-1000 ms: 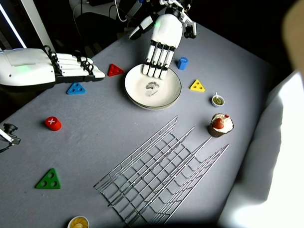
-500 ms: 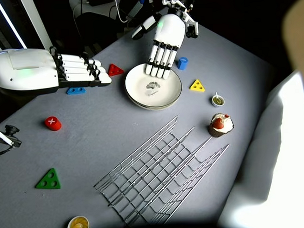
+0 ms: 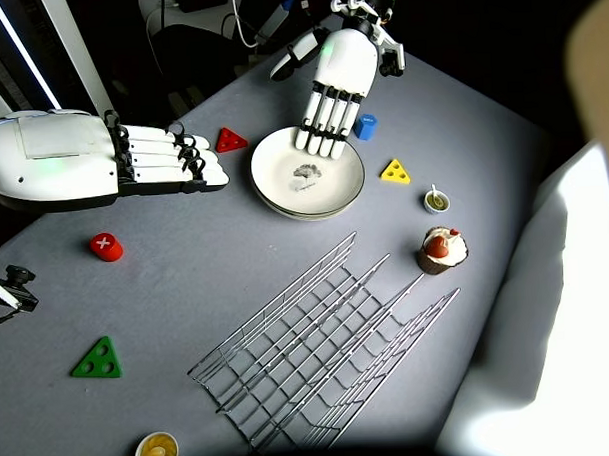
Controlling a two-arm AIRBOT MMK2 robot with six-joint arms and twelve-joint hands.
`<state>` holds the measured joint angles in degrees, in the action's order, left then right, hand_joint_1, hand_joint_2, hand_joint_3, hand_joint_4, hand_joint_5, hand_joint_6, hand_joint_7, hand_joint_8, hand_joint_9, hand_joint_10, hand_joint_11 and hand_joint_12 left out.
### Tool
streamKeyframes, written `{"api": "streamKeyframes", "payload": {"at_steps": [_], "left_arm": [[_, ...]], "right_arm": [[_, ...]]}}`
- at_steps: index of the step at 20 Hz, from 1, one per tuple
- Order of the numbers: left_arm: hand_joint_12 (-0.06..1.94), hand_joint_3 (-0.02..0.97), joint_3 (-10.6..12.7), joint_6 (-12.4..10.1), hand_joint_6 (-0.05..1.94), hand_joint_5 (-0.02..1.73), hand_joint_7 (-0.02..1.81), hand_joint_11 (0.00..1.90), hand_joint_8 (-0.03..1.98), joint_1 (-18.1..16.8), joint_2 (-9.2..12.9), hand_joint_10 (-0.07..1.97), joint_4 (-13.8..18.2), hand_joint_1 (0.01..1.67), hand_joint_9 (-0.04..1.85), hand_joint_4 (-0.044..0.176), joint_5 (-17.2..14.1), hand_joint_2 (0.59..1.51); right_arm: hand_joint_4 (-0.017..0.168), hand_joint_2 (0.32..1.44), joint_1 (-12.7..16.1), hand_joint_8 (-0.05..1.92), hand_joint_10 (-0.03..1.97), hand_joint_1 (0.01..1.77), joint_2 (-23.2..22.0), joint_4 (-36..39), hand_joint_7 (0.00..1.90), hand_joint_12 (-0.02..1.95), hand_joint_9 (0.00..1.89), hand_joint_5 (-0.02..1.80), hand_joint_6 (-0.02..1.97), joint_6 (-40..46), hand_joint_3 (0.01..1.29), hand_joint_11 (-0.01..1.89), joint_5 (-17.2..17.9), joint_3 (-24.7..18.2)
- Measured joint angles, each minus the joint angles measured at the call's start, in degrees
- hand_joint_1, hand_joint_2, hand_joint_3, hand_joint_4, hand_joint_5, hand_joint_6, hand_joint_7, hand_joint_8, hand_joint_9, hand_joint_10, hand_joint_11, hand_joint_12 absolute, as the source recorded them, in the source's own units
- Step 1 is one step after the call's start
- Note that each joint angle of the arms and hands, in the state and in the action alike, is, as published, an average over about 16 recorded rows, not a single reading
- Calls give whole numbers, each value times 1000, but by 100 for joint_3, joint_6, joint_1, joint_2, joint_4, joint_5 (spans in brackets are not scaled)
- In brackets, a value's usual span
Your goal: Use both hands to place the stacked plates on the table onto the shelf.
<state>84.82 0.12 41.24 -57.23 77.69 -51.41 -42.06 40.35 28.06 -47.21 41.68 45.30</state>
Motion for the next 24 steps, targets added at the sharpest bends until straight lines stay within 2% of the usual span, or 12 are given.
{"api": "streamKeyframes", "payload": {"at_steps": [8,17,24], "left_arm": [[-15,-6,76,13,9,106,106,74,-12,203,-56,-4,-127,39,101,1,-87,978],[-12,-7,87,19,9,97,92,72,-12,275,-121,-9,-203,49,90,-1,-112,978],[-11,-7,89,16,-6,90,78,82,-14,146,-369,-18,-287,45,85,-2,-65,978]], "right_arm": [[3,890,0,2,-4,24,3,0,148,19,157,138,3,0,17,131,1,22],[4,890,0,2,-4,24,3,-10,158,18,159,145,3,0,17,141,1,43],[4,889,1,2,-4,23,13,-14,163,18,159,149,3,-19,17,139,1,46]]}}
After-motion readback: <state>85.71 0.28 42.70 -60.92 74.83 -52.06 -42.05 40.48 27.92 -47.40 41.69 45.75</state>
